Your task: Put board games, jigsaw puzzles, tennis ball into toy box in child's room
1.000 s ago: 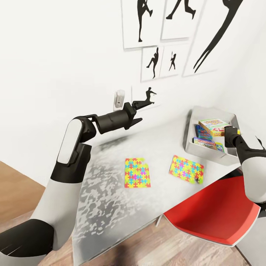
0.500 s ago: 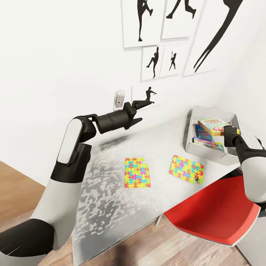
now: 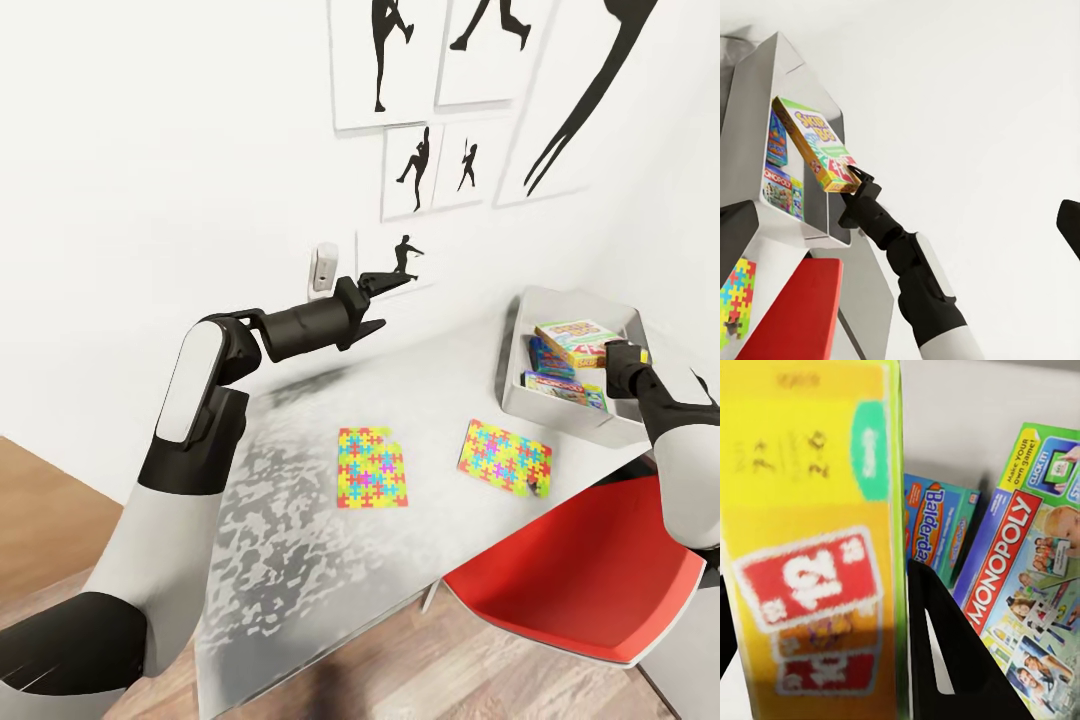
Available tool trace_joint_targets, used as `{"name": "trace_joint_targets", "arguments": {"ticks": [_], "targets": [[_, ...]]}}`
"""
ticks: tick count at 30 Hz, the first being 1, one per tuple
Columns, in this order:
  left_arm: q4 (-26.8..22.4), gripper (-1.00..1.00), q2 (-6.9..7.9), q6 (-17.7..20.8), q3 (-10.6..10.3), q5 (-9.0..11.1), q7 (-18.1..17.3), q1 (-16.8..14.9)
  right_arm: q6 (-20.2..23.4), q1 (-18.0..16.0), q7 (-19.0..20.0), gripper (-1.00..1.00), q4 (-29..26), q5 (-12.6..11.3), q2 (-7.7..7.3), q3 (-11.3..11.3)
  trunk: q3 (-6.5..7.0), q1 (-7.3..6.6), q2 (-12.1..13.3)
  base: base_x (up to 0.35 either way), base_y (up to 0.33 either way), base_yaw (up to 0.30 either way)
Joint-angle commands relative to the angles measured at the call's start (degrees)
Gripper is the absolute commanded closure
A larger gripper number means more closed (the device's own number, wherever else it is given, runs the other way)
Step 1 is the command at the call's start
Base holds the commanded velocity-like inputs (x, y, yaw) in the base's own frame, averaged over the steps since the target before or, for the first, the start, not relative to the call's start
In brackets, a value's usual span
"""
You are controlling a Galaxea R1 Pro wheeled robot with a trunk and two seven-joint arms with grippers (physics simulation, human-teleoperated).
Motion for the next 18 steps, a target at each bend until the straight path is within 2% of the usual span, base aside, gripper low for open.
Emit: {"name": "trace_joint_targets", "arguments": {"ticks": [1,2,18], "targets": [[0.0,-1.0,-0.04,0.1,0.0,0.6,0.6,-0.1,0.3,-0.1,-0.3,1.0,-0.1,-0.3,0.01,-0.2,-0.09,0.03,-0.1,0.0,0.0,0.0],[0.1,-1.0,-0.05,0.1,0.0,0.6,0.6,-0.1,0.3,-0.1,-0.3,-1.0,0.0,-0.3,0.01,-0.2,-0.09,0.03,-0.1,0.0,0.0,0.0],[0.4,-1.0,-0.09,0.0,0.0,0.6,0.6,-0.6,0.1,-0.1,-0.3,-1.0,-0.2,-0.2,-0.07,-0.4,-0.09,0.03,-0.1,0.0,0.0,0.0]]}}
